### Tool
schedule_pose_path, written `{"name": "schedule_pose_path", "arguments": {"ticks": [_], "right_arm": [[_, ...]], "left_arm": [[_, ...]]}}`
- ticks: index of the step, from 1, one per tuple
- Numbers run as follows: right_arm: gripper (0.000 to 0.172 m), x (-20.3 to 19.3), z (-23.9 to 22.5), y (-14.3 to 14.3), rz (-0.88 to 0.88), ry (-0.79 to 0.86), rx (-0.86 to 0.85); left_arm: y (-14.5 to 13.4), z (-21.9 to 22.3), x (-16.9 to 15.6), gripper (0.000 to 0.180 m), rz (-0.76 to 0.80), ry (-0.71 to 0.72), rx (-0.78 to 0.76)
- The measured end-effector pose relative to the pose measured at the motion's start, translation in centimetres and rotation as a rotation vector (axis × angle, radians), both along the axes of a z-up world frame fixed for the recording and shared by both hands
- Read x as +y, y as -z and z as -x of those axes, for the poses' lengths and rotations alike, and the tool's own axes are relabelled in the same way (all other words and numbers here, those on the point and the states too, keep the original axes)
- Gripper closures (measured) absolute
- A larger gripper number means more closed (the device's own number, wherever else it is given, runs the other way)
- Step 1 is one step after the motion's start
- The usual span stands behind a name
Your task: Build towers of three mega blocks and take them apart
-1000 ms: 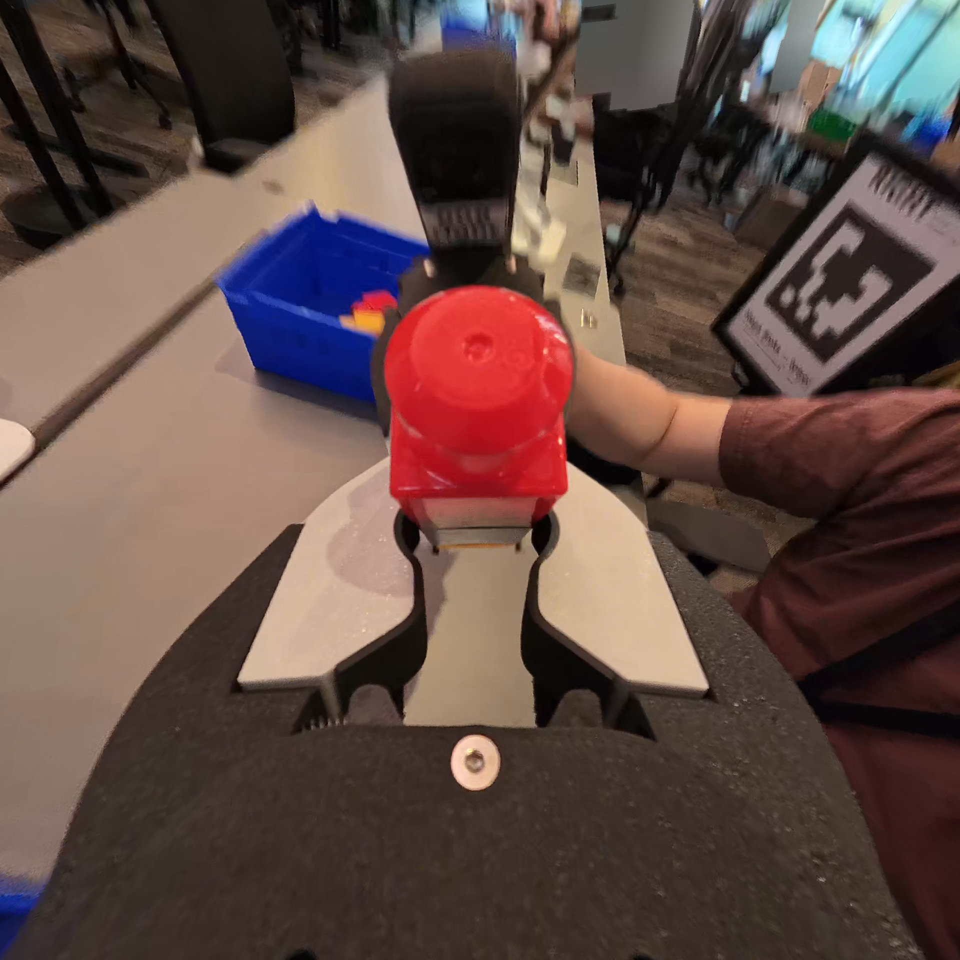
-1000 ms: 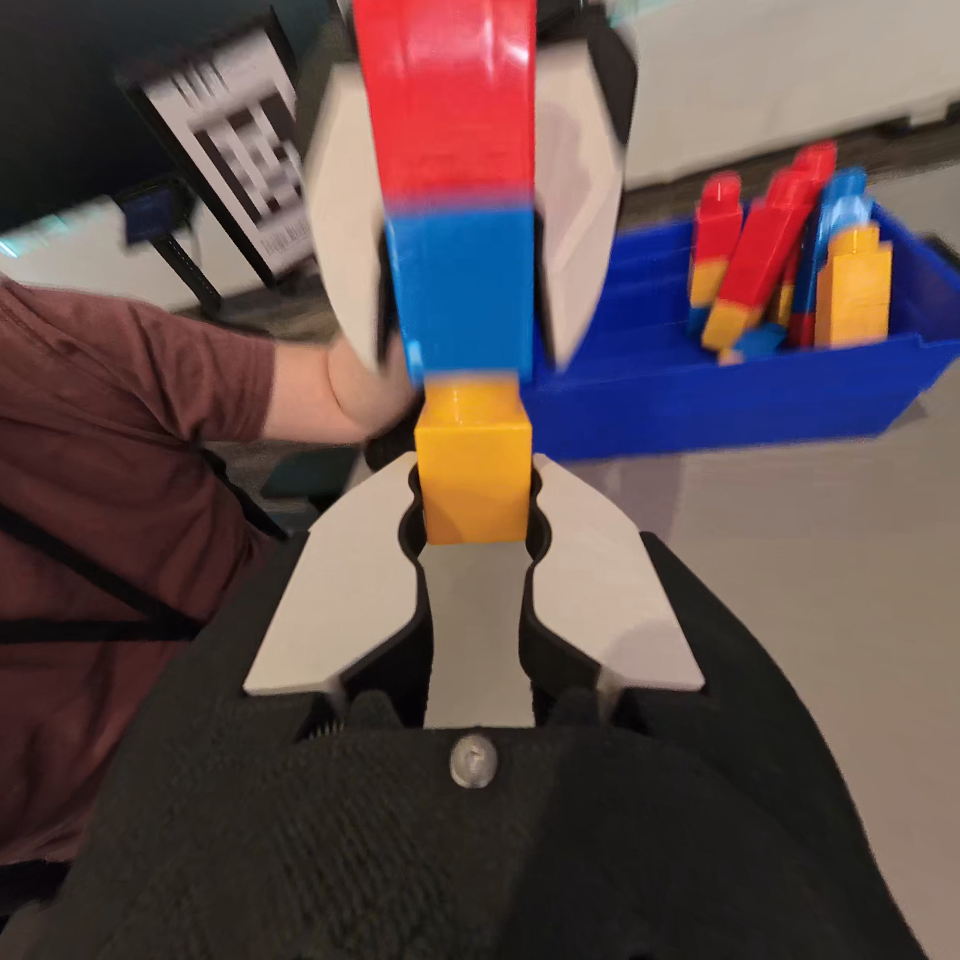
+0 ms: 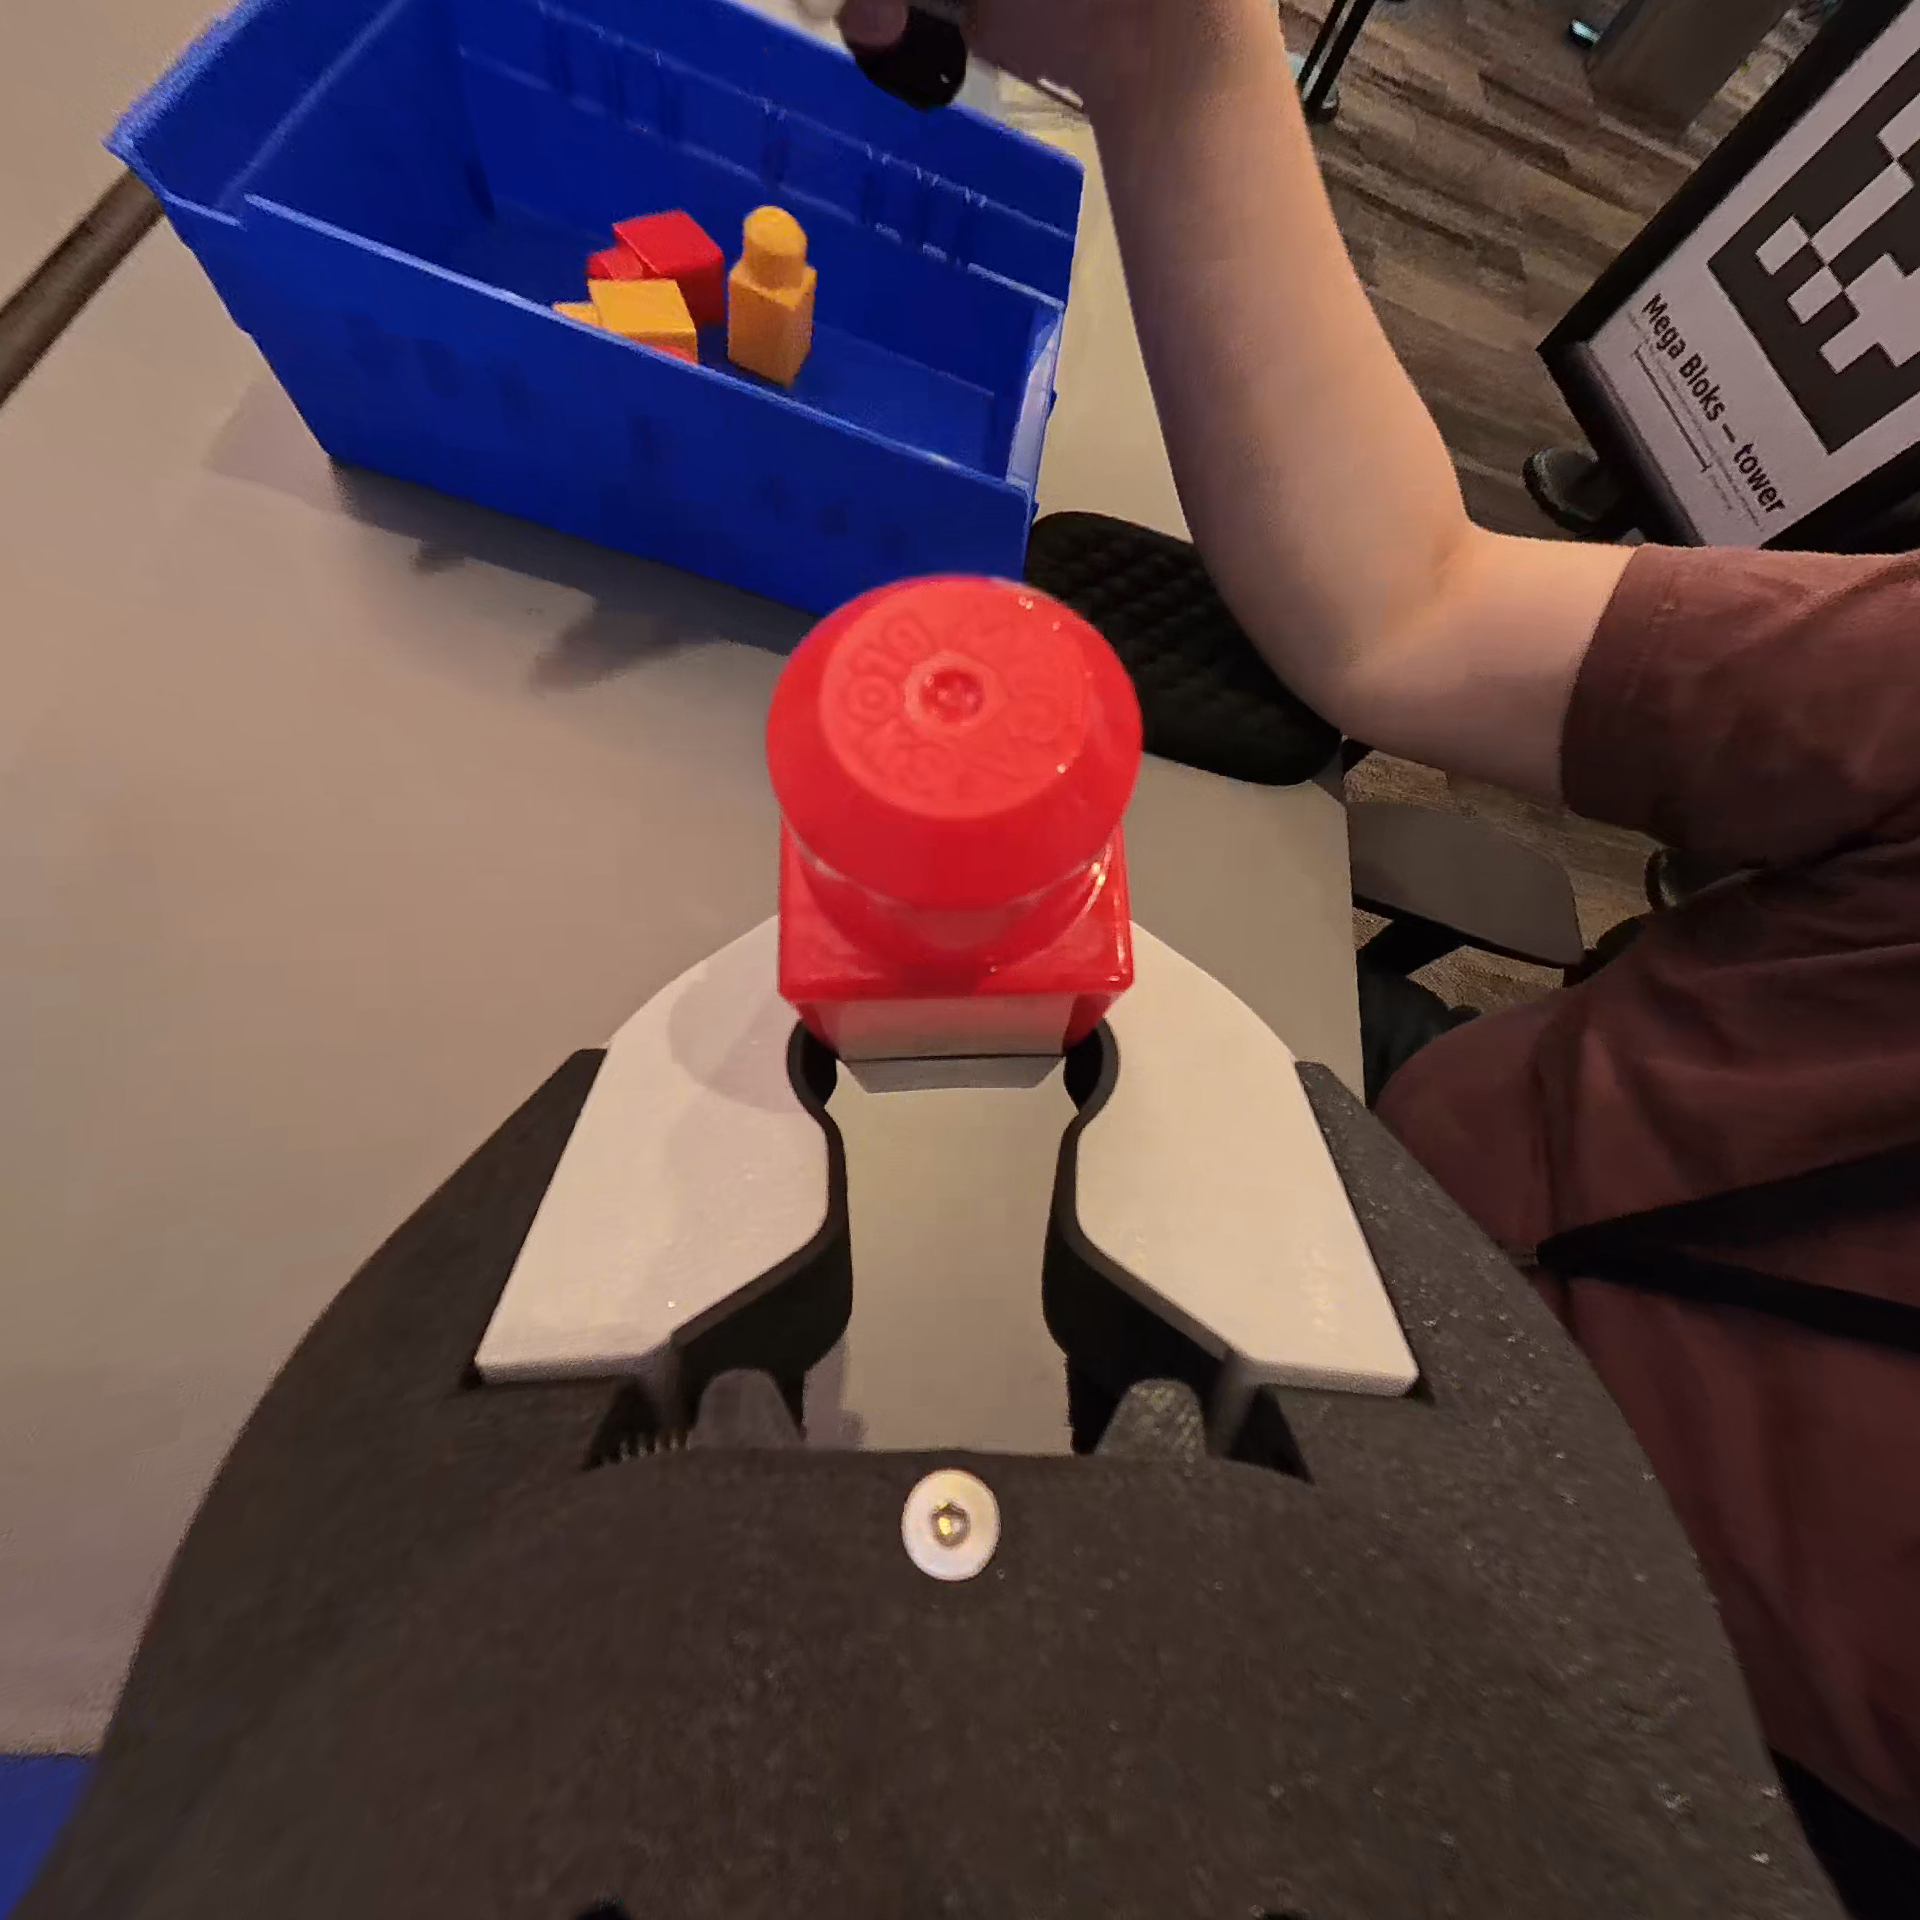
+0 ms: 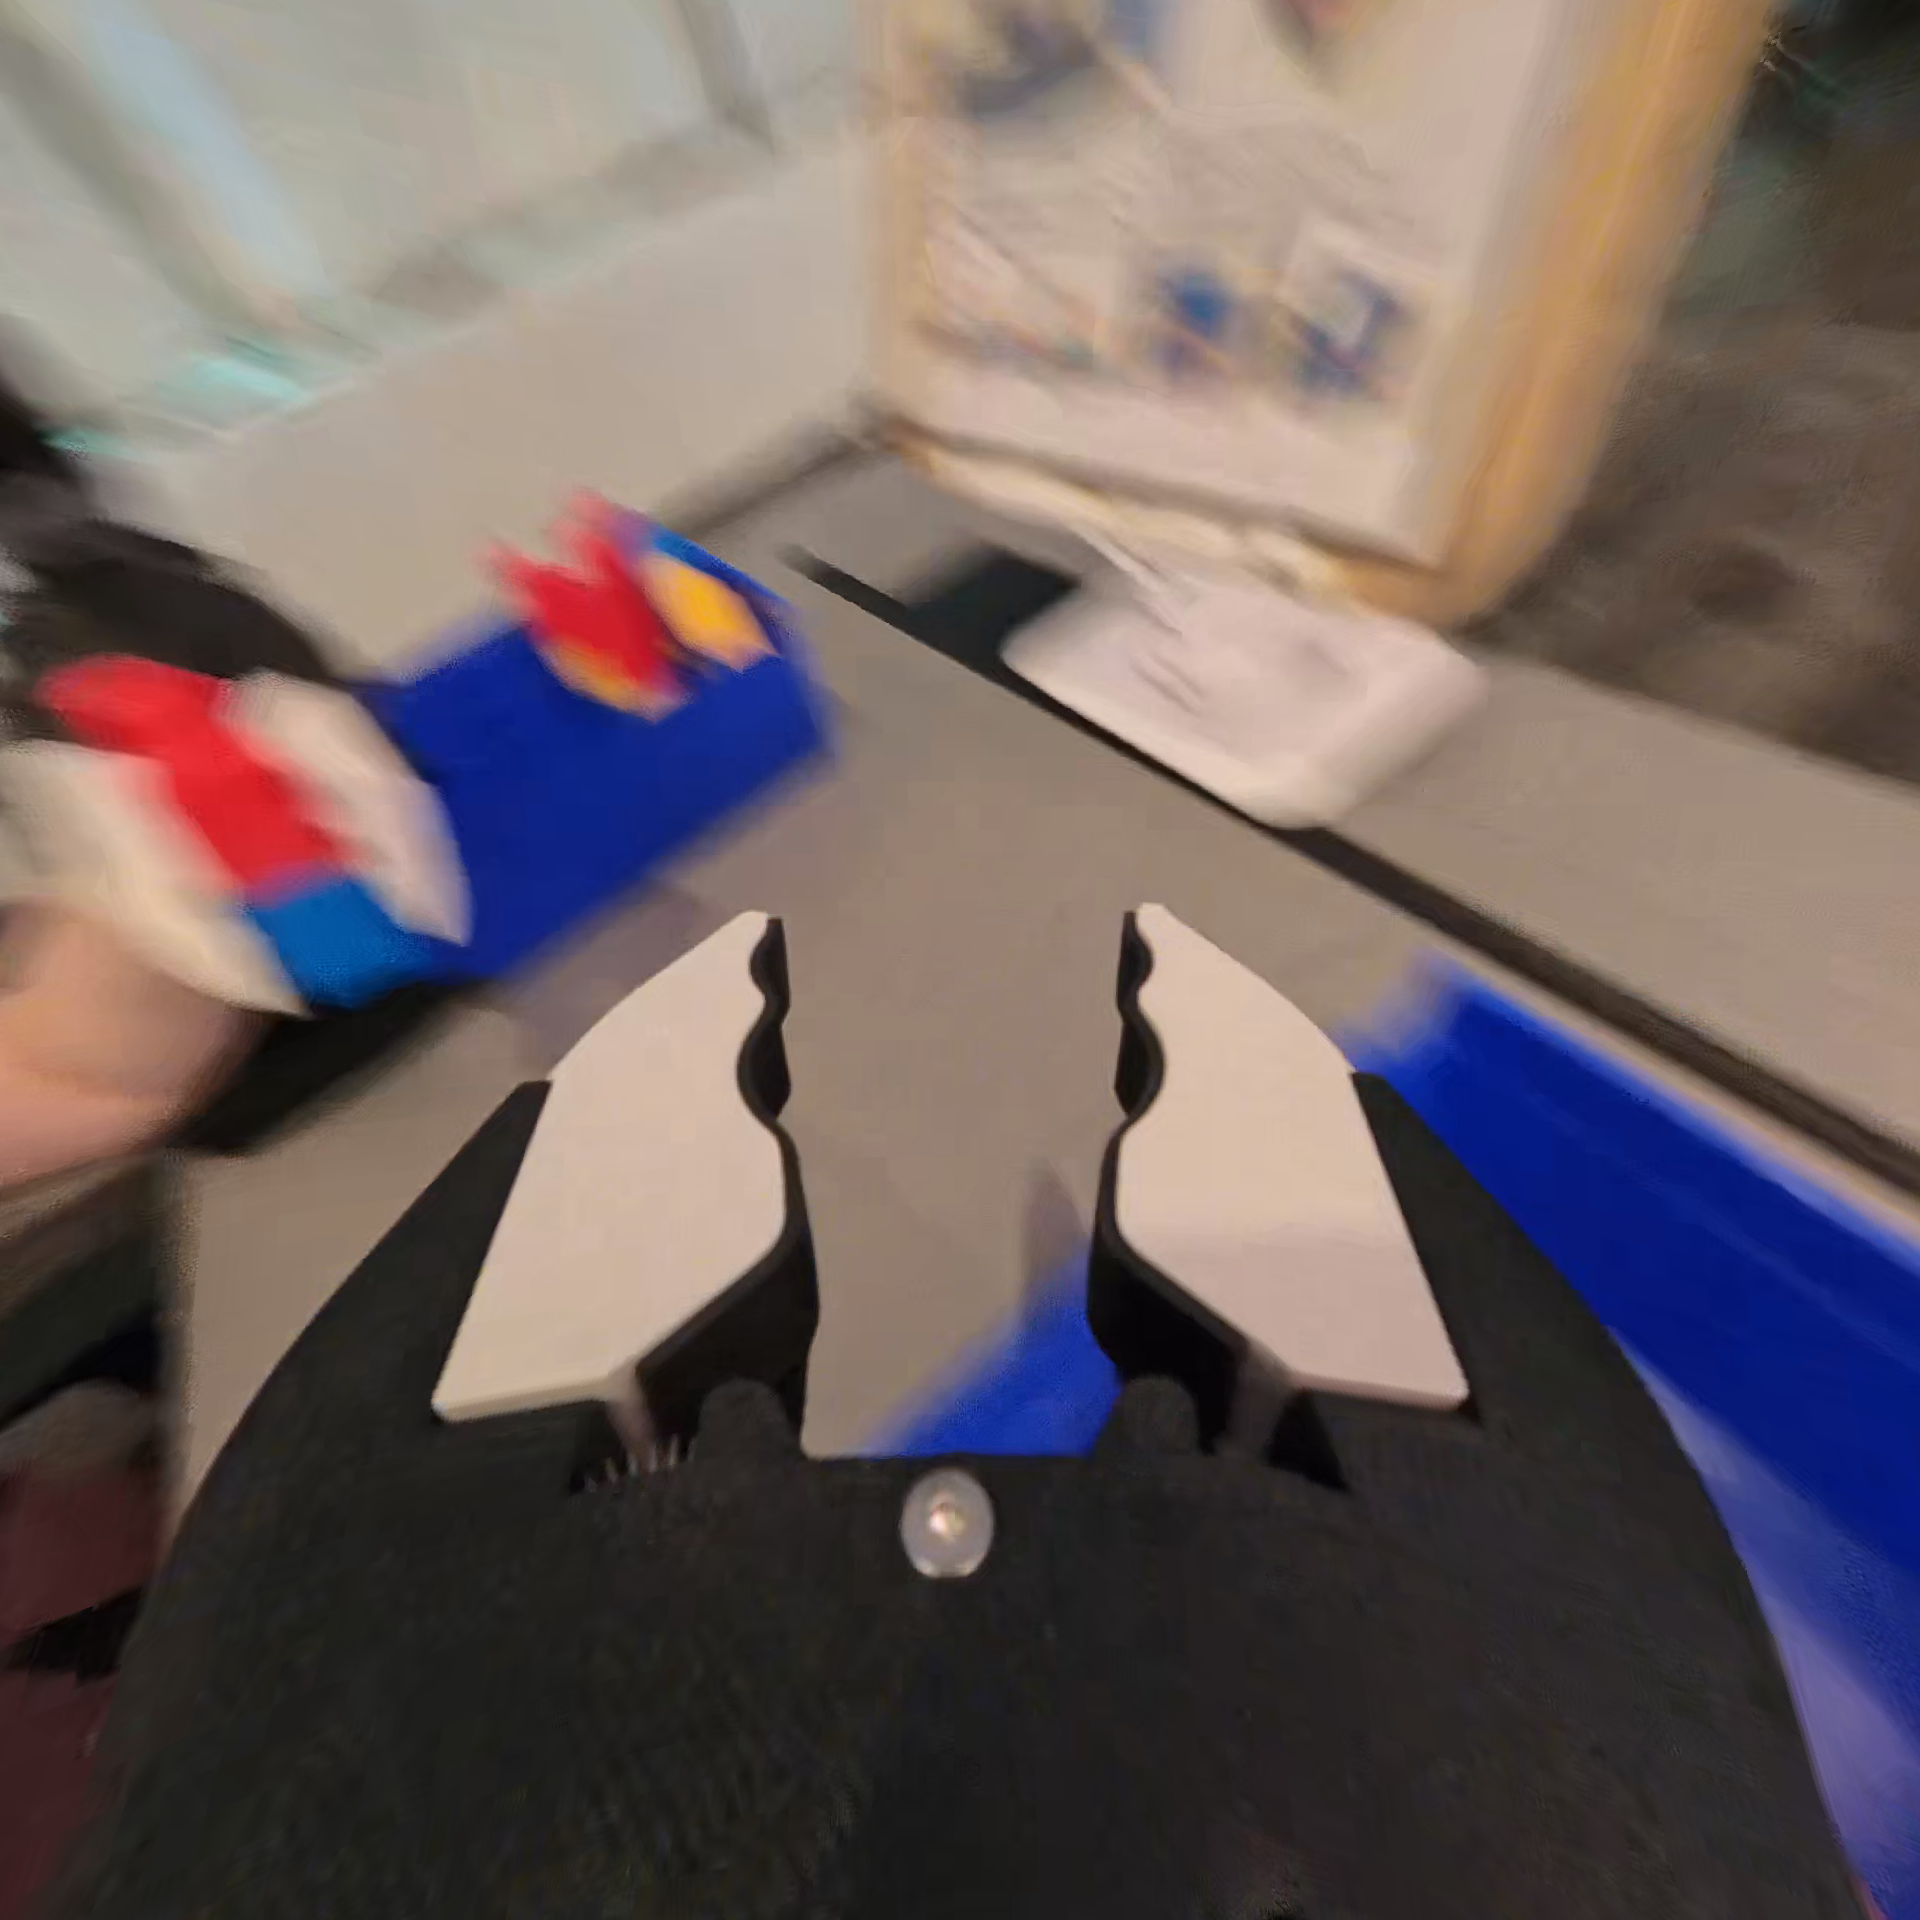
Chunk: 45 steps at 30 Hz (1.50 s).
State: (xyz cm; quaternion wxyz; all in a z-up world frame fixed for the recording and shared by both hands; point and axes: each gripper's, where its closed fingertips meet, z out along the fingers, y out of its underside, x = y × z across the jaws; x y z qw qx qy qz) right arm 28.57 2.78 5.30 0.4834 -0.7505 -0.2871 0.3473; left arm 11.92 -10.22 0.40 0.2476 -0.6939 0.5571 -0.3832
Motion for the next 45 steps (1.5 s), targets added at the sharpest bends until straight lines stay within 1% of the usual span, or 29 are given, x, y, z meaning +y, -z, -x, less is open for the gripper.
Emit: {"name": "schedule_pose_path", "arguments": {"ticks": [1, 2, 3, 6, 9, 10, 11, 12, 13, 19, 23, 26, 28, 31, 33, 36, 38, 41, 45], "right_arm": [[0.11, -2.0, 3.9, -2.5, -0.054, -0.155, 0.127], [0.112, -4.1, 7.2, -4.0, -0.069, -0.295, 0.217], [0.112, -5.8, 9.9, -4.5, -0.052, -0.398, 0.252], [0.106, -9.0, 15.6, -3.2, -0.042, -0.556, 0.193], [0.104, -10.0, 18.6, -0.5, -0.029, -0.585, 0.056], [0.106, -10.2, 19.3, 0.1, -0.031, -0.596, 0.039], [0.113, -10.6, 19.8, 0.4, -0.023, -0.618, 0.039], [0.134, -11.4, 20.1, 0.4, -0.015, -0.679, 0.059], [0.135, -11.7, 20.2, 0.2, -0.005, -0.694, 0.075], [0.136, -11.5, 20.5, -0.8, 0.011, -0.659, 0.14], [0.136, -11.4, 20.6, -0.7, 0.038, -0.652, 0.152], [0.136, -11.1, 20.5, -1.0, 0.049, -0.636, 0.179], [0.136, -10.7, 20.1, -1.5, 0.045, -0.622, 0.216], [0.135, -9.9, 19.3, -2.7, 0.036, -0.581, 0.323], [0.135, -9.4, 19.3, -3.3, 0.016, -0.543, 0.381], [0.135, -8.5, 18.7, -4.1, -0.006, -0.486, 0.457], [0.135, -8.3, 18.3, -4.3, -0.006, -0.478, 0.472], [0.135, -8.1, 17.9, -4.3, 0.004, -0.476, 0.479], [0.135, -7.9, 17.9, -4.1, 0.014, -0.473, 0.478]], "left_arm": [[0.2, -0.1, 0.0, 0.139, 0.004, 0.0, 0.007], [0.4, -0.2, 0.0, 0.139, 0.011, -0.002, 0.012], [0.5, -0.3, -0.1, 0.139, 0.022, -0.003, 0.014], [0.6, -0.2, 0.0, 0.139, 0.05, -0.012, 0.014], [0.4, -0.2, 0.0, 0.139, 0.065, -0.012, 0.004], [0.4, -0.2, -0.1, 0.139, 0.069, -0.009, 0.004], [0.4, -0.2, -0.3, 0.139, 0.074, -0.002, 0.009], [0.7, -0.1, -0.3, 0.139, 0.071, -0.004, 0.026], [0.9, -0.1, -0.4, 0.139, 0.063, 0.005, 0.034], [0.3, -0.7, -0.7, 0.139, 0.098, 0.011, -0.017], [0.2, -0.7, -0.8, 0.139, 0.127, 0.014, -0.025], [-0.2, -0.8, -0.6, 0.139, 0.161, 0.011, -0.061], [-1.0, -1.1, -0.2, 0.139, 0.171, -0.011, -0.12], [-3.0, -1.7, 0.7, 0.139, 0.206, -0.054, -0.273], [-3.5, -2.1, 1.3, 0.138, 0.202, -0.074, -0.34], [-3.6, -2.4, 2.0, 0.135, 0.179, -0.101, -0.397], [-3.8, -2.8, 2.2, 0.134, 0.184, -0.116, -0.439], [-4.0, -3.2, 2.5, 0.139, 0.187, -0.136, -0.496], [-3.7, -3.2, 2.6, 0.139, 0.172, -0.143, -0.484]]}}
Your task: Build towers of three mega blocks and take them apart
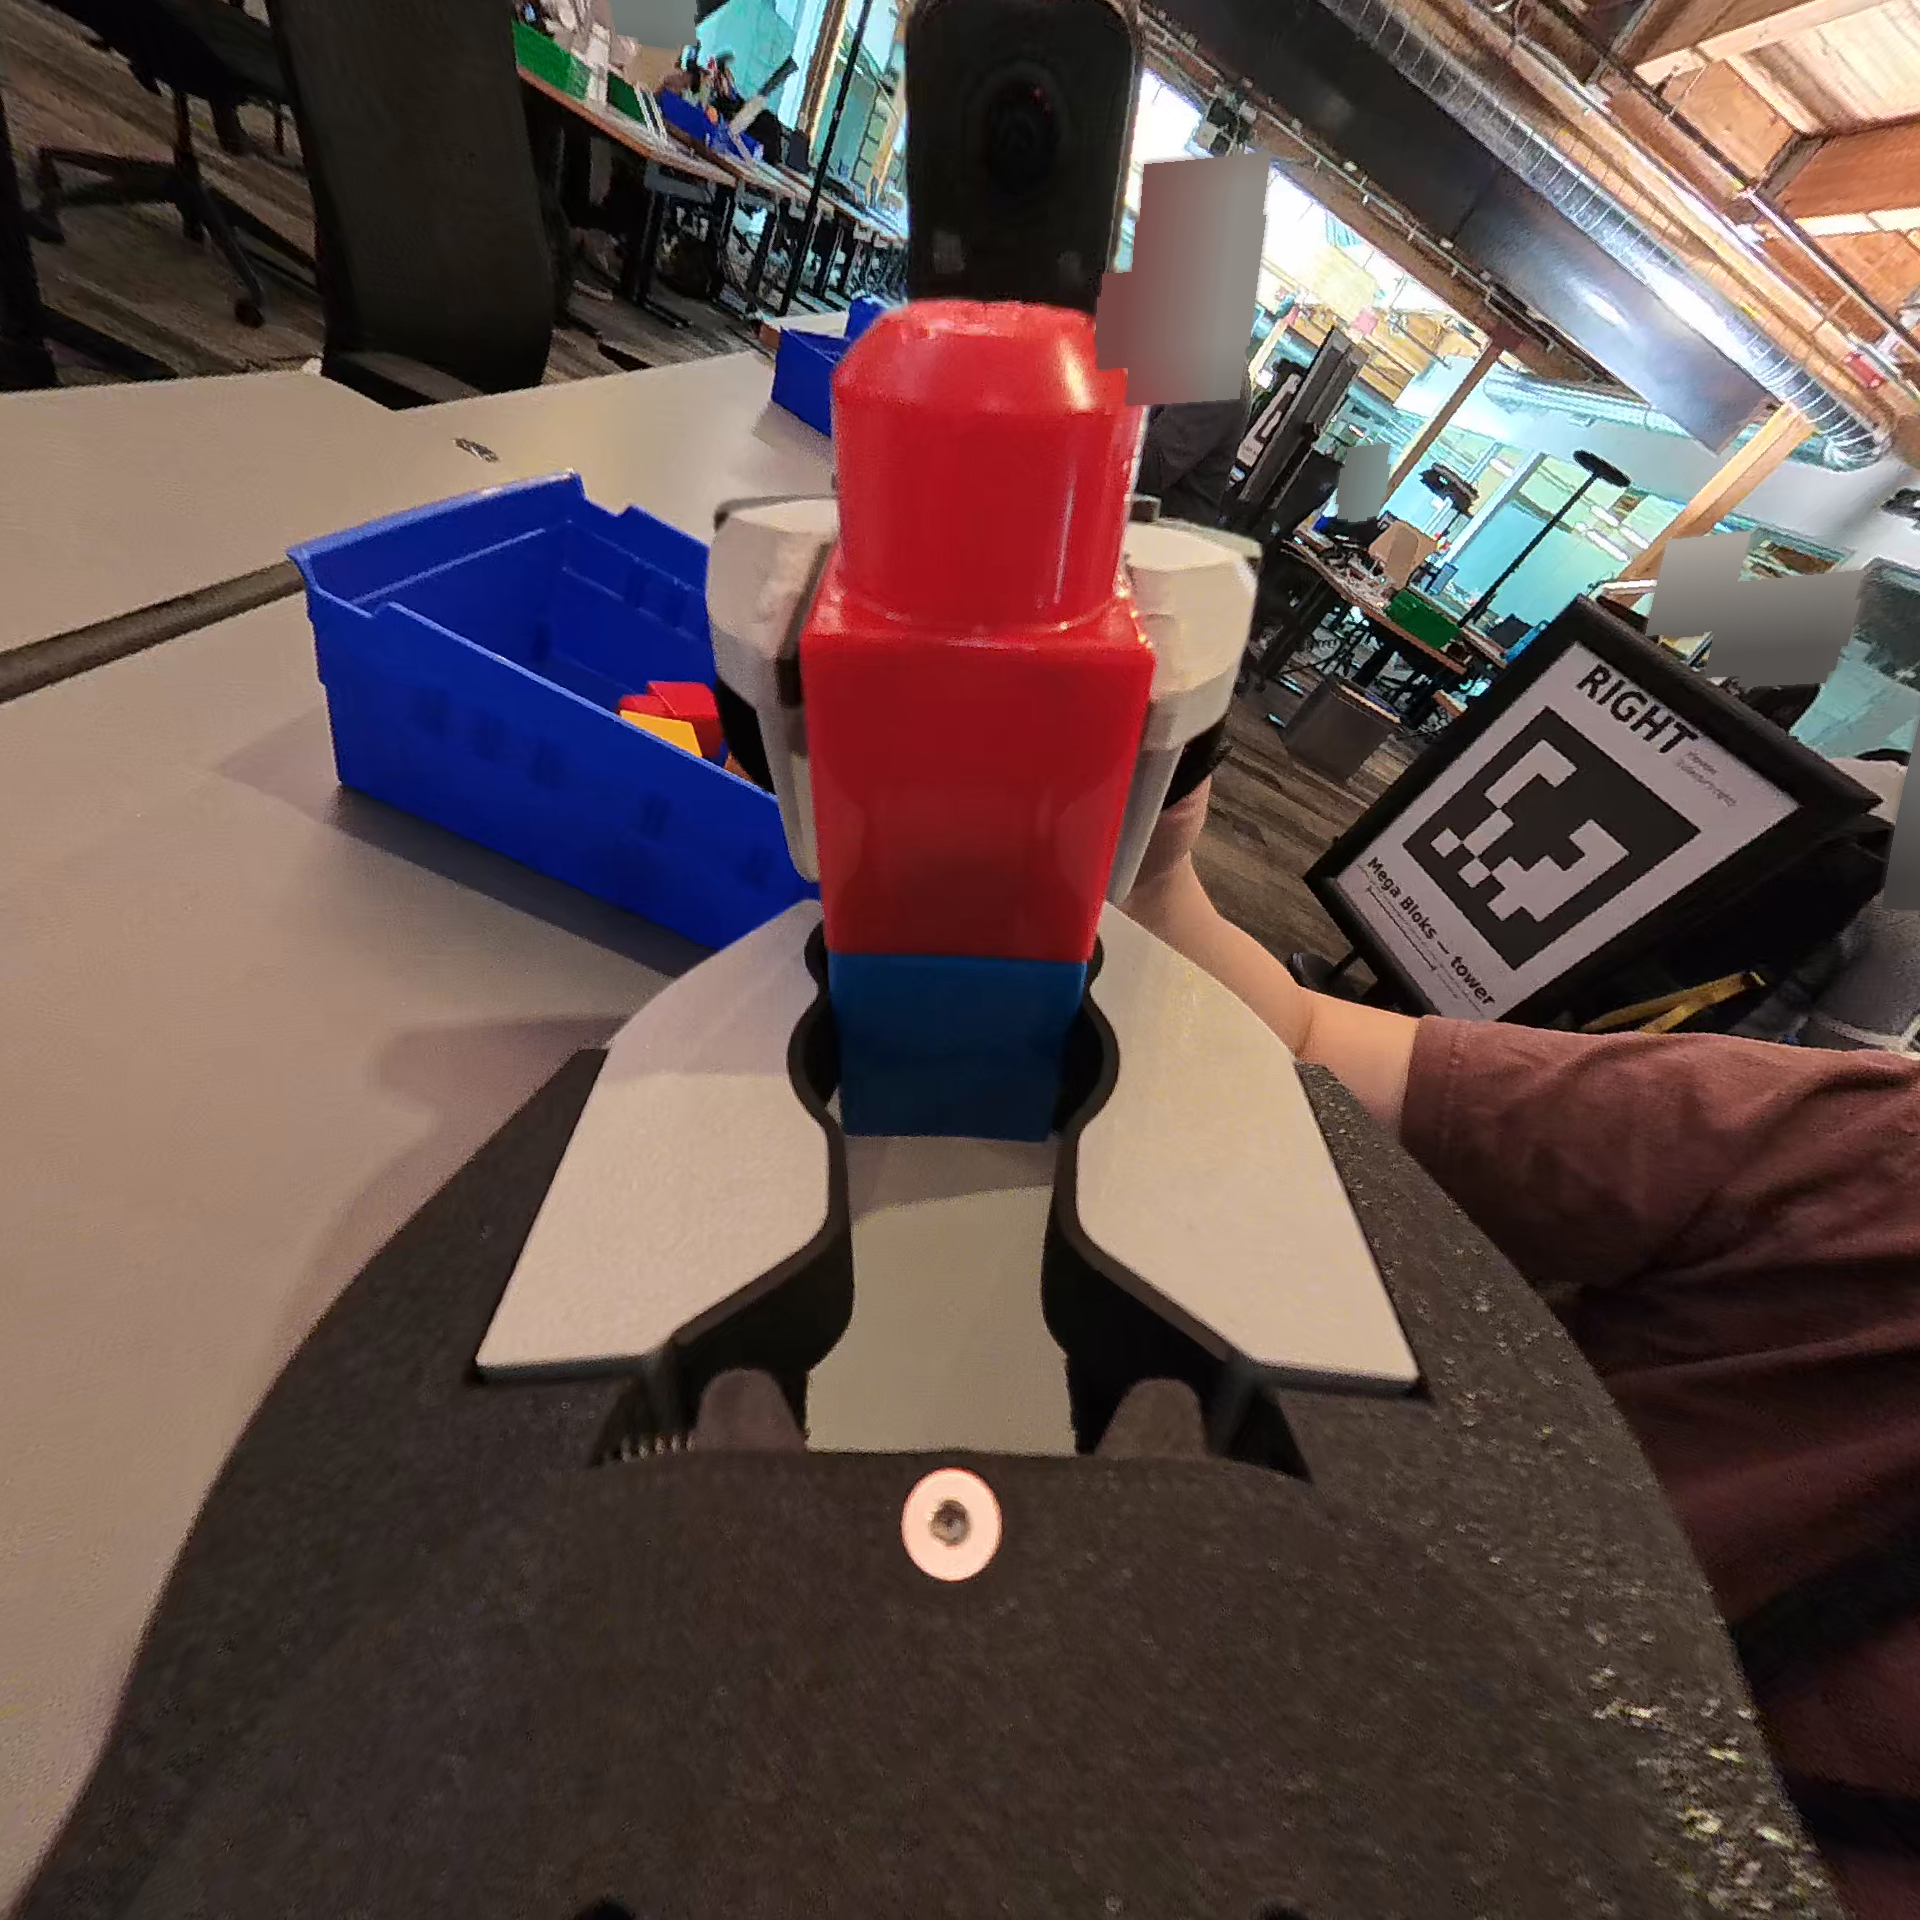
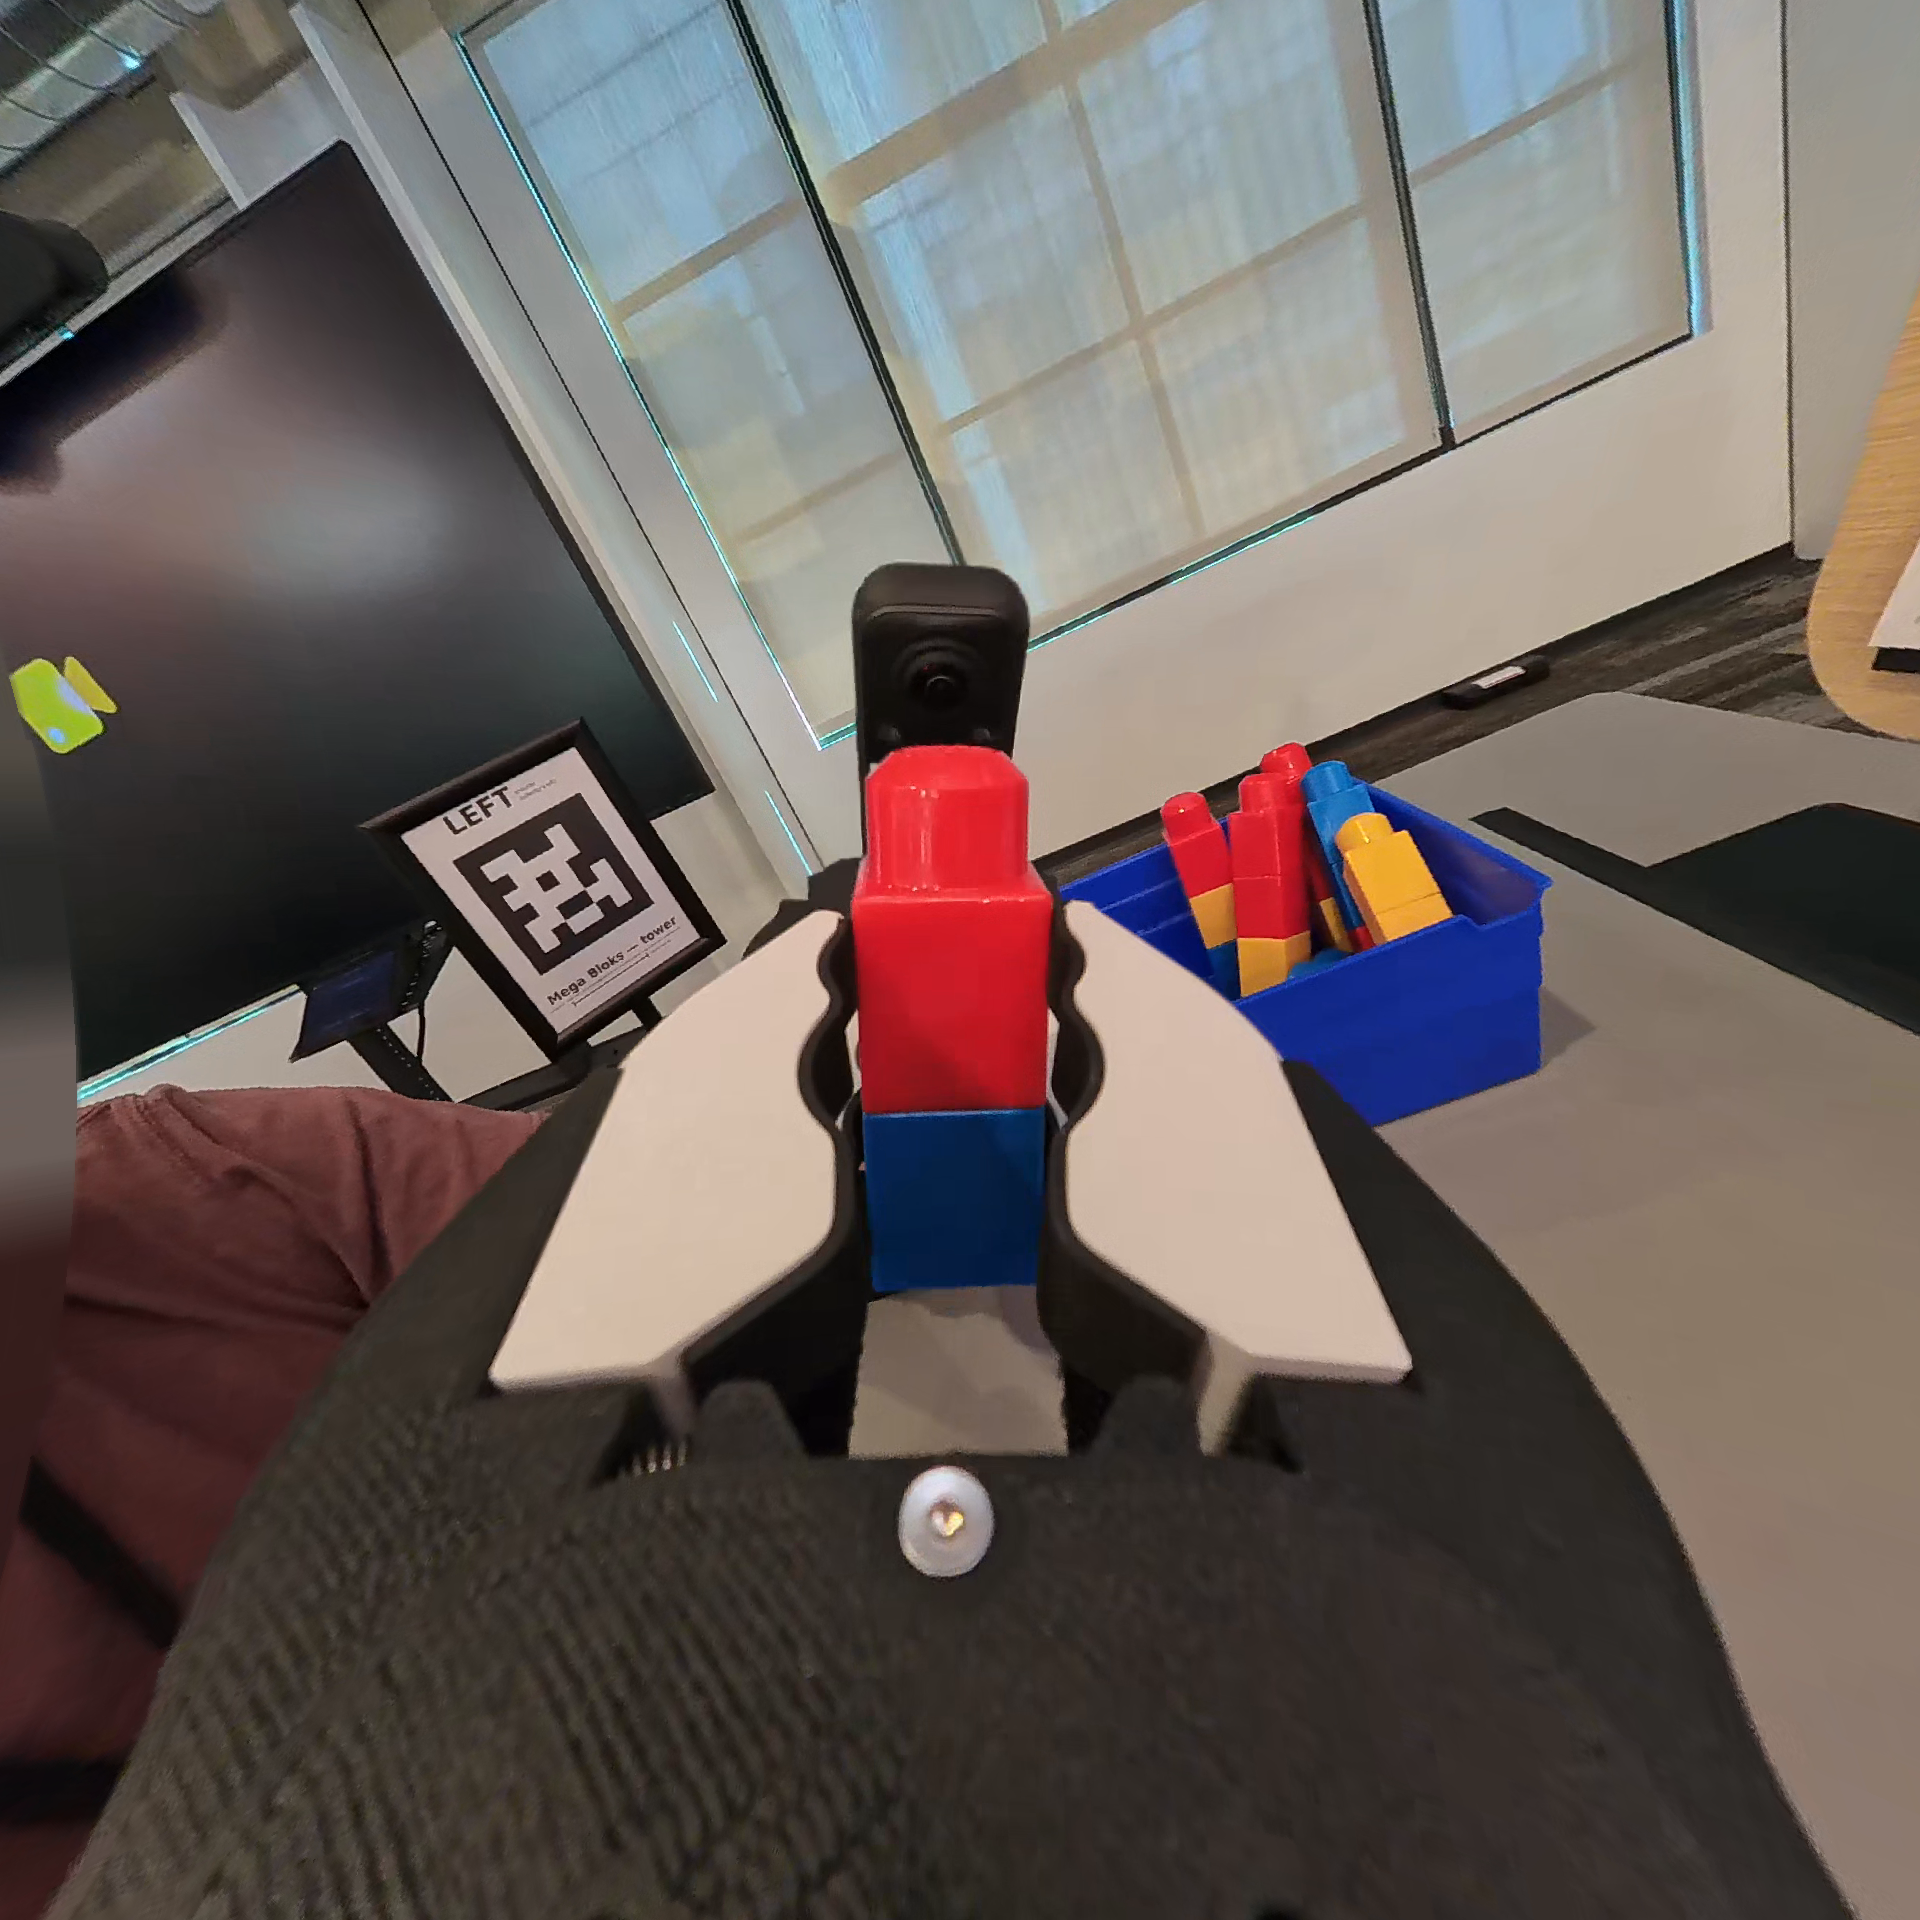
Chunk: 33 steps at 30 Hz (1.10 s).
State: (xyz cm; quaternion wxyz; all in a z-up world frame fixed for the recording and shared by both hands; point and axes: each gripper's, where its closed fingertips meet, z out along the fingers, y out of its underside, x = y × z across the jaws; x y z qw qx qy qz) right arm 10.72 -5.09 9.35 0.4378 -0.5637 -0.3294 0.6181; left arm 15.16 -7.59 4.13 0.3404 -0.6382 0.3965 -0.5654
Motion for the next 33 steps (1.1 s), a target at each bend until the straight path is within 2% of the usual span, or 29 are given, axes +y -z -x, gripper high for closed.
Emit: {"name": "schedule_pose_path", "arguments": {"ticks": [4, 5, 7, 9, 11, 14, 15, 16, 18, 21, 25, 27, 28, 30, 31, 33], "right_arm": [[0.136, 0.2, 0.2, -0.5, 0.002, 0.041, 0.044], [0.135, 0.5, -0.3, -1.1, 0.0, 0.072, 0.091], [0.135, 1.6, -3.5, -3.5, 0.028, 0.133, 0.245], [0.135, 2.4, -6.9, -4.6, 0.042, 0.126, 0.261], [0.136, 4.1, -10.5, -3.9, 0.014, 0.257, 0.113], [0.135, 7.4, -18.1, -0.7, -0.11, 0.661, -0.365], [0.135, 7.8, -21.0, 0.9, -0.106, 0.751, -0.544], [0.135, 7.7, -23.4, 2.7, -0.061, 0.787, -0.676], [0.135, 7.7, -27.6, 6.3, 0.11, 0.829, -0.813], [0.135, 8.2, -32.0, 11.3, 0.342, 0.869, -0.887], [0.135, 9.3, -34.7, 16.5, 0.47, 0.888, -0.992], [0.132, 9.7, -35.1, 18.1, 0.491, 0.897, -1.06], [0.119, 10.0, -35.6, 18.4, 0.49, 0.929, -1.091], [0.112, 10.3, -35.7, 17.8, 0.47, 0.967, -1.131], [0.111, 10.5, -35.0, 16.7, 0.426, 0.971, -1.116], [0.112, 10.7, -31.1, 13.0, 0.302, 0.906, -0.972]], "left_arm": [[0.2, 0.2, -0.1, 0.139, -0.018, 0.005, 0.039], [1.0, 0.1, -0.2, 0.139, -0.037, 0.007, 0.093], [3.9, -0.6, -1.2, 0.139, -0.093, 0.043, 0.259], [4.4, -1.8, -2.6, 0.139, -0.089, 0.101, 0.258], [4.0, -2.4, -3.4, 0.139, -0.07, 0.125, 0.24], [2.9, -1.9, -3.5, 0.14, -0.079, 0.125, 0.216], [2.4, -1.6, -3.3, 0.14, -0.08, 0.117, 0.198], [1.8, -1.3, -3.1, 0.14, -0.08, 0.105, 0.178], [0.8, -0.7, -2.6, 0.14, -0.07, 0.086, 0.145], [-0.2, 0.1, -2.2, 0.14, -0.057, 0.073, 0.107], [-0.3, 0.5, -2.0, 0.14, -0.075, 0.062, 0.121], [-0.2, 0.5, -2.0, 0.14, -0.093, 0.056, 0.136], [0.0, 0.5, -2.0, 0.14, -0.099, 0.056, 0.147], [0.3, 0.4, -1.9, 0.14, -0.106, 0.052, 0.163], [0.4, 0.4, -1.8, 0.14, -0.108, 0.049, 0.169], [0.5, 0.5, -1.7, 0.139, -0.111, 0.049, 0.175]]}}
